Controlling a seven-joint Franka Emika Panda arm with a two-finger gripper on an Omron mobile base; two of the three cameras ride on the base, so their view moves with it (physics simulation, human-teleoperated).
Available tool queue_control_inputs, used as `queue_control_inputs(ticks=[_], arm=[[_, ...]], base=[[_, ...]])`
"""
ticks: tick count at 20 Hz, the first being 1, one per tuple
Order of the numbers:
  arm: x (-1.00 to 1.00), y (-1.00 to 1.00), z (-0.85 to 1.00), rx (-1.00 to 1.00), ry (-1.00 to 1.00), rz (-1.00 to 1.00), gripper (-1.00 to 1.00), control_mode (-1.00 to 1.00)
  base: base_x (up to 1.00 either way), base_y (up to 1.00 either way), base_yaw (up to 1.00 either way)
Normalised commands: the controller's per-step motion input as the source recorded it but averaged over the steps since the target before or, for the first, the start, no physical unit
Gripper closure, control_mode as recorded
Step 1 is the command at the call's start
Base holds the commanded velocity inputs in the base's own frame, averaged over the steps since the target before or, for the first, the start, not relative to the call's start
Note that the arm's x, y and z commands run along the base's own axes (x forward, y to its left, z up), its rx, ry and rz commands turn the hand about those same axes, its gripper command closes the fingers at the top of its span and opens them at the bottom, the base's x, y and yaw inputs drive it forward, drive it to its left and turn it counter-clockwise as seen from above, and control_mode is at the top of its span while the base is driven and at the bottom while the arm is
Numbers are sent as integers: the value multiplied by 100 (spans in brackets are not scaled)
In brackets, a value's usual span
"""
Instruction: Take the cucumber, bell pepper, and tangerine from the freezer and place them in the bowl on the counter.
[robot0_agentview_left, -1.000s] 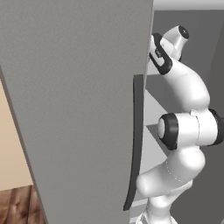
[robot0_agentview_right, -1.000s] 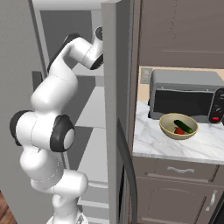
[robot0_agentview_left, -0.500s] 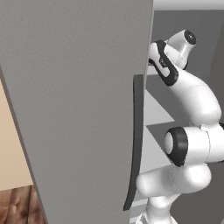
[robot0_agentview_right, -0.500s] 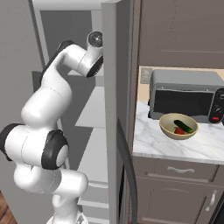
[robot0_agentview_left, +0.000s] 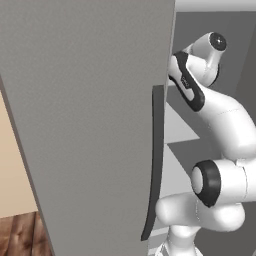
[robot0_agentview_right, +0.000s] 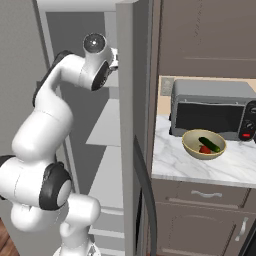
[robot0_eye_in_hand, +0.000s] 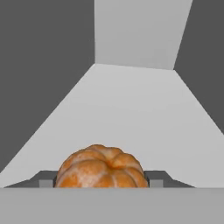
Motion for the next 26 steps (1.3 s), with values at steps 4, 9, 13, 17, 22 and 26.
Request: queue_control_inputs(ticks=[4,9,13,17,22,26], arm=[[-67,-4,9,0,0,-9,100,-100],[-80,-16,1,0,0,-2,100,-100],[-87,-6,4,0,-1,-2,100,-100],[-91,0,1,0,-1,-4,100,-100],[-77,0,10,0,0,-5,100,-100],[-65,0,10,0,0,-4,100,-100]], base=[[0,0,0],[0,0,0],[0,0,0],[0,0,0],[0,0,0],[0,0,0]])
